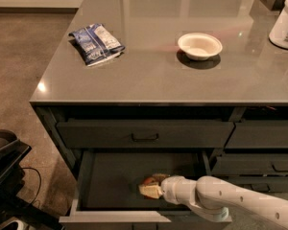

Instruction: Place apple into middle drawer

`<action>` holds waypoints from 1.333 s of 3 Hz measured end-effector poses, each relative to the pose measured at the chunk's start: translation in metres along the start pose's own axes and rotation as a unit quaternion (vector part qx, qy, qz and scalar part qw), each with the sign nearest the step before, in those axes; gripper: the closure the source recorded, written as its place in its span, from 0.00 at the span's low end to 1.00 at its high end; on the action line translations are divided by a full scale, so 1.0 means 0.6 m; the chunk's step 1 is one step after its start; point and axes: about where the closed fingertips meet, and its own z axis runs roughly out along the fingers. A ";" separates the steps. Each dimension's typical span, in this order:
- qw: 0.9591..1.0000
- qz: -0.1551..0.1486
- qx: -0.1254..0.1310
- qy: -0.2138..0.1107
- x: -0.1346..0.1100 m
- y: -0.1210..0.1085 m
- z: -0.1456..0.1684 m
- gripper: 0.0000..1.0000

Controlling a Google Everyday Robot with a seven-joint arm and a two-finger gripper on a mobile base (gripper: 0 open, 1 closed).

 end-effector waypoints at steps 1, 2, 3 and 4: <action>1.000 0.000 0.000 0.000 0.000 0.000 0.000 0.58; 1.000 -0.001 0.006 0.006 0.005 -0.004 0.005 0.35; 1.000 -0.006 0.021 0.020 0.008 -0.008 0.010 0.12; 1.000 -0.006 0.022 0.020 0.008 -0.008 0.010 0.00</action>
Offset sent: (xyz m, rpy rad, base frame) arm 0.0035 -0.0042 -0.0101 -0.0405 0.0103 -0.0133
